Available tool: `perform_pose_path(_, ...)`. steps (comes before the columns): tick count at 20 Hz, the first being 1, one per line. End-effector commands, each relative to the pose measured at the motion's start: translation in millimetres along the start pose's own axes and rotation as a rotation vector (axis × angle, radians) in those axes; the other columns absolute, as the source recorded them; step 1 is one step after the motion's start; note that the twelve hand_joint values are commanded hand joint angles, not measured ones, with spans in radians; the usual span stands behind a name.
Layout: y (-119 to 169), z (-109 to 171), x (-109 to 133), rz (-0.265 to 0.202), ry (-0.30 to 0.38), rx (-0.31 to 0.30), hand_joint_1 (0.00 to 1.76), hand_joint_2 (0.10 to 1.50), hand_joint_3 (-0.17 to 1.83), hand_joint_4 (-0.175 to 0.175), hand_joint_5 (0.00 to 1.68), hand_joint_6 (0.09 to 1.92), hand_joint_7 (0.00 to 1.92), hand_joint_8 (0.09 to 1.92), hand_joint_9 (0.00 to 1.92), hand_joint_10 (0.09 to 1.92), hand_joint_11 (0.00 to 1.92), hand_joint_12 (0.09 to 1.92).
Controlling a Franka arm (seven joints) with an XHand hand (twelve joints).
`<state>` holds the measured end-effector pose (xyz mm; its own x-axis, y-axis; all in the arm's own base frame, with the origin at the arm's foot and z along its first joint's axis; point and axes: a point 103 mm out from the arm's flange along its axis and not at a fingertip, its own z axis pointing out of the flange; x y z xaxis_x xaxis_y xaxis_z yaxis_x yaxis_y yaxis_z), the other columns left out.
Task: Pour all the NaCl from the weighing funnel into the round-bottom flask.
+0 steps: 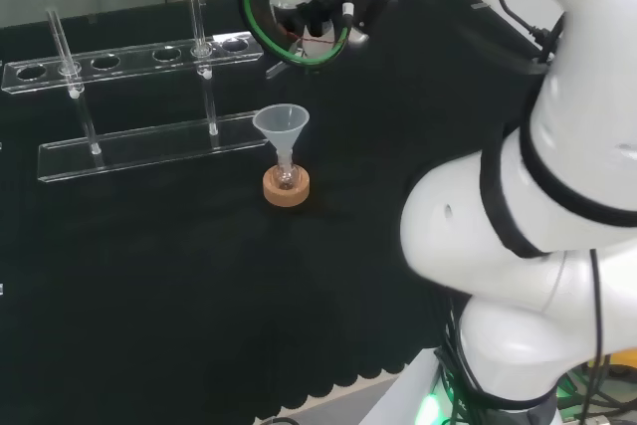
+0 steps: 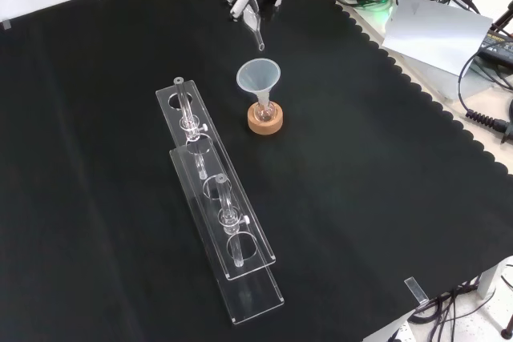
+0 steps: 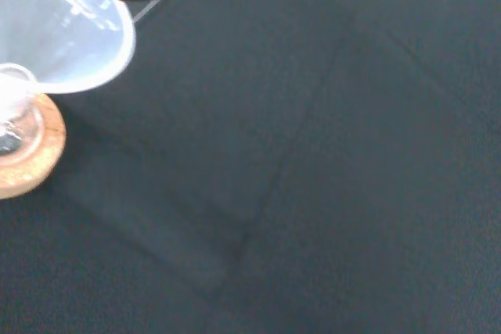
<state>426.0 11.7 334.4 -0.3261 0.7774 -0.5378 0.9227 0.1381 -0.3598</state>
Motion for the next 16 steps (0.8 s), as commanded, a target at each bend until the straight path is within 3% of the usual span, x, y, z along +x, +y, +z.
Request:
perform_pose_path(1, 19.8, 51.2, 15.5, -0.028, -0.042, 0.147, 1.04, 1.05, 0.07, 0.175, 1.05, 0.92, 1.16, 0.45, 1.31, 0.18, 0.93, 0.97)
perform_pose_path(16, 25.0, 49.3, 21.5, -0.037, -0.059, 0.142, 1.04, 1.04, 0.08, 0.175, 1.05, 0.91, 1.17, 0.45, 1.31, 0.17, 0.93, 0.97)
